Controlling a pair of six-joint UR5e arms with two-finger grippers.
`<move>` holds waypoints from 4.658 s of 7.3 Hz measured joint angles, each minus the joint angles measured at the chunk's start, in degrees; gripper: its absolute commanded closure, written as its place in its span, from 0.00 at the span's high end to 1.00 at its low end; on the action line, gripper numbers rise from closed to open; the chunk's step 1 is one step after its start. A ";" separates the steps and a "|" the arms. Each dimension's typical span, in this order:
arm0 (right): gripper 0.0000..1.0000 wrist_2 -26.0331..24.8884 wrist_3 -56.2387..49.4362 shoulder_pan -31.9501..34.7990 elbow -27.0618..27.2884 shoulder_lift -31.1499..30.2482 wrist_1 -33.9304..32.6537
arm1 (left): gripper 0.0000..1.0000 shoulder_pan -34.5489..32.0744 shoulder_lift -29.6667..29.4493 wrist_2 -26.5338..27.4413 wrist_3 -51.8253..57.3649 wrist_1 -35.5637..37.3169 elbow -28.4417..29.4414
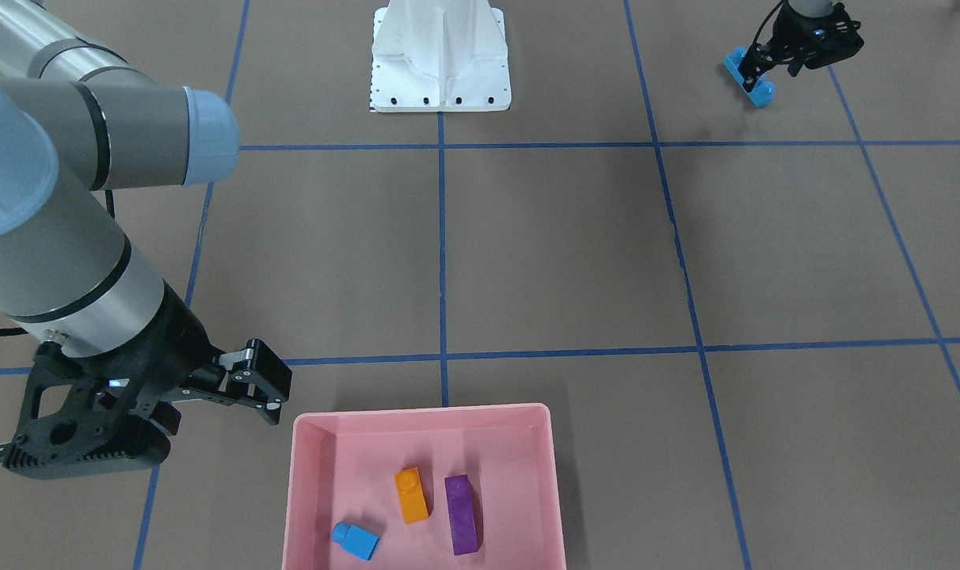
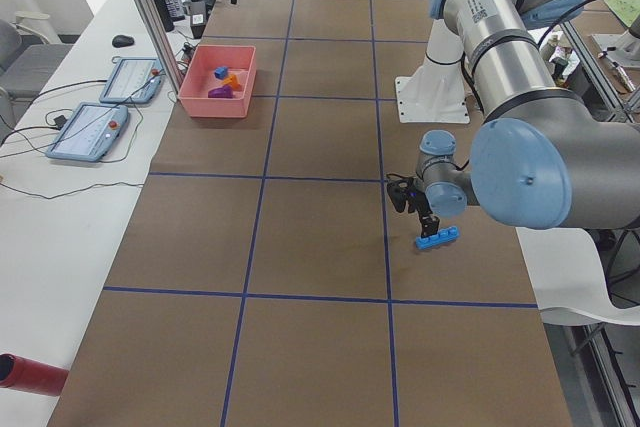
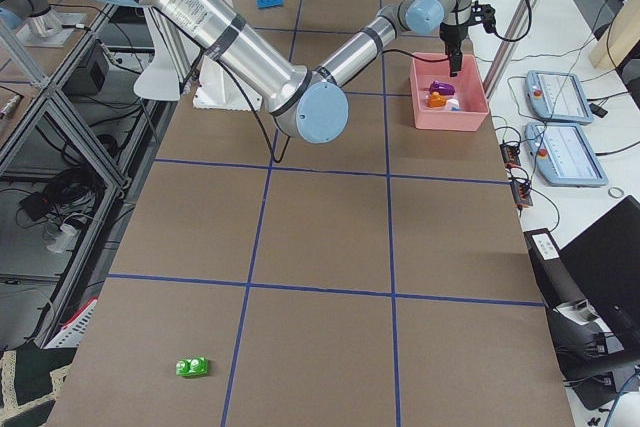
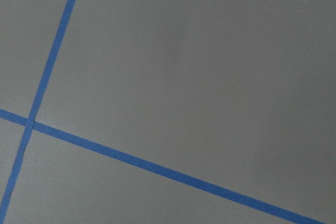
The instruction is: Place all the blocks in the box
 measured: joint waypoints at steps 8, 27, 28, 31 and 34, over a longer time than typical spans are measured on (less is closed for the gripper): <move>0.99 0.08 -3.77 -0.04 19.17 -10.54 -16.44 | 1.00 10.41 0.39 5.67 -6.01 -0.75 2.19; 0.99 -0.97 -44.14 12.55 32.63 -37.31 -30.98 | 0.00 -3.72 -1.63 -6.82 -2.77 -0.39 -13.18; 1.00 -0.94 -47.95 14.52 31.77 -39.36 -30.46 | 0.00 -8.88 -4.99 -10.39 -0.20 0.45 -13.22; 0.99 -0.02 -58.67 22.04 30.33 -54.53 -17.96 | 0.00 -19.83 -14.48 -17.54 5.63 4.77 -12.49; 1.00 4.66 -71.68 31.25 23.88 -66.55 -8.68 | 0.00 -26.42 -24.98 -20.59 10.40 10.84 -8.64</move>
